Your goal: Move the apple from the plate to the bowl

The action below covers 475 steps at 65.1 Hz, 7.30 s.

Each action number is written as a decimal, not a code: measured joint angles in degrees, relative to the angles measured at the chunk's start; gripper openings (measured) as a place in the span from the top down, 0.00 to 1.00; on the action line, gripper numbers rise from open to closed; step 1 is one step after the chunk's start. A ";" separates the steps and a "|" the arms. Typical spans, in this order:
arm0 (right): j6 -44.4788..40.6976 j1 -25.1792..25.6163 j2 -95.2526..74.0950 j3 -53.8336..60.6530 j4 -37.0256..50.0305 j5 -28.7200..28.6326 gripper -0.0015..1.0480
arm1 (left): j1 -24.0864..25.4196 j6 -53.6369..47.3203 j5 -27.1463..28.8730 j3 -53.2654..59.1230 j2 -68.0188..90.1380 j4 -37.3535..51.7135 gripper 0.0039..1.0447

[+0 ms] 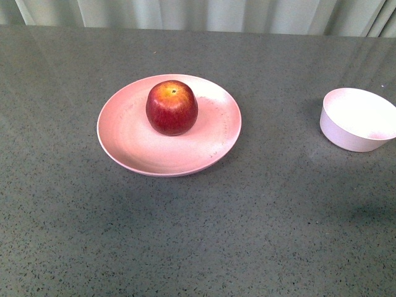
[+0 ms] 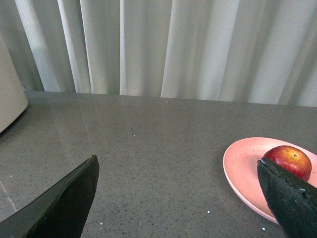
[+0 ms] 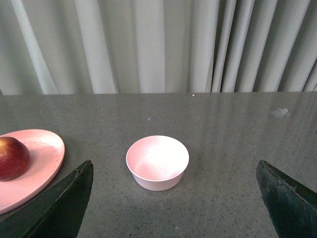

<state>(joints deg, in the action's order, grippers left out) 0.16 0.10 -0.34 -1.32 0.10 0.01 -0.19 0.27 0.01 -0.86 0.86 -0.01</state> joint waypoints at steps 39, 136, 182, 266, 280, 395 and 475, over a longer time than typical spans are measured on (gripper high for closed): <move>0.00 0.00 0.00 0.00 -0.02 0.00 0.09 | 0.00 0.00 0.00 0.00 0.00 0.00 0.08; -6.21 11.28 -106.42 -46.10 18.43 -12.46 0.09 | 0.00 0.00 0.00 0.00 0.00 0.00 0.08; -2.54 8.39 -112.72 -52.46 14.03 -10.51 0.72 | 0.00 0.00 0.00 0.00 0.00 0.00 0.08; 5.38 -2.51 -110.03 -51.95 15.63 -11.65 0.36 | 0.00 0.00 0.00 0.00 0.00 0.00 0.08; 5.40 0.83 -96.98 -44.59 20.94 -13.18 0.07 | 0.00 0.00 0.00 0.00 0.00 0.00 0.08; 0.02 0.02 -27.76 0.02 27.61 0.00 0.98 | 0.00 0.00 0.00 0.00 0.00 0.00 0.08; -0.02 0.00 -0.04 0.00 0.00 0.00 0.89 | 0.00 0.00 0.00 0.00 0.00 0.00 0.08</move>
<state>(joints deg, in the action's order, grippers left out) 0.14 0.10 -0.38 -1.32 0.10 0.01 -0.19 0.27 0.01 -0.86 0.86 -0.01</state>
